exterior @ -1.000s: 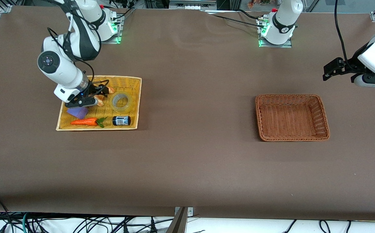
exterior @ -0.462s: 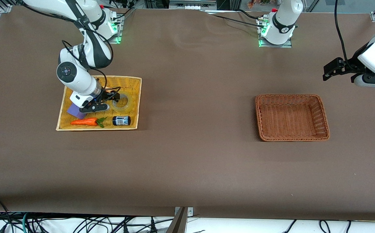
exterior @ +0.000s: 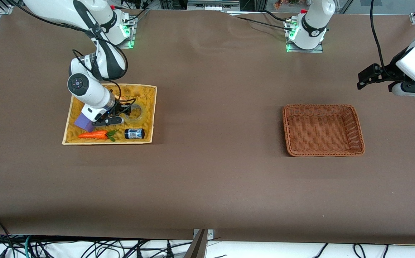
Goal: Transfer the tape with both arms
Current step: 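Reach the right gripper down to the tape roll in the yellow basket, then grasp the tape roll with the right gripper and lift it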
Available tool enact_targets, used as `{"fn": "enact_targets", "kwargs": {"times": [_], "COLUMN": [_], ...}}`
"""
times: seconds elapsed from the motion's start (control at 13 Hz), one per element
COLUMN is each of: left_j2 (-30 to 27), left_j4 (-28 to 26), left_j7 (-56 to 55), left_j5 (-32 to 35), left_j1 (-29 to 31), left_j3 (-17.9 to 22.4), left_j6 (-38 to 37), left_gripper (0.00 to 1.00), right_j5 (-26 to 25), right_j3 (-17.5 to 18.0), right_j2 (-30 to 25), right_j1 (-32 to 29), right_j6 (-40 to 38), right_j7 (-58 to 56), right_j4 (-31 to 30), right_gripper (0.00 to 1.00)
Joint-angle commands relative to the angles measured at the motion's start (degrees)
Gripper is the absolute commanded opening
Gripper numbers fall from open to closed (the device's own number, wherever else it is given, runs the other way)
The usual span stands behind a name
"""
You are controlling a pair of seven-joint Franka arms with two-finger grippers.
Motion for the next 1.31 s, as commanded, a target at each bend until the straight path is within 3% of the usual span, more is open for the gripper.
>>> {"fn": "enact_targets", "kwargs": {"times": [0.0, 0.15, 0.38, 0.62, 0.85, 1.23], "left_j2": [-0.69, -0.69, -0.69, -0.69, -0.69, -0.69], "left_j4": [0.11, 0.11, 0.11, 0.11, 0.11, 0.02], "left_j7": [1.15, 1.15, 1.15, 1.15, 1.15, 1.24], "left_j5": [-1.38, -1.38, -1.38, -1.38, -1.38, -1.38], "left_j1": [0.28, 0.28, 0.28, 0.28, 0.28, 0.37], "left_j3": [0.02, 0.02, 0.02, 0.02, 0.02, 0.2], "left_j6": [-0.69, -0.69, -0.69, -0.69, -0.69, -0.69], "left_gripper": [1.0, 1.0, 1.0, 1.0, 1.0, 1.0], "right_j5": [0.58, 0.49, 0.49, 0.58, 0.75, 1.46], "right_j3": [0.38, 0.38, 0.47, 3.97, 9.68, 10.23], "right_j2": [-0.26, -1.14, -2.46, -2.03, -0.63, 10.87], "right_j1": [-0.2, -0.2, -0.2, -0.2, 2.5, 18.32], "right_j6": [-0.04, -3.79, -18.1, -29.2, -31.33, -29.67], "right_j7": [0.51, 1.64, 1.74, 6.02, 18.74, 43.8], "right_j4": [0.39, 2.31, 11.43, 20.76, 24.81, 37.37], "right_gripper": [0.03, 0.0, 0.0, 0.0, 0.0, 0.0]}}
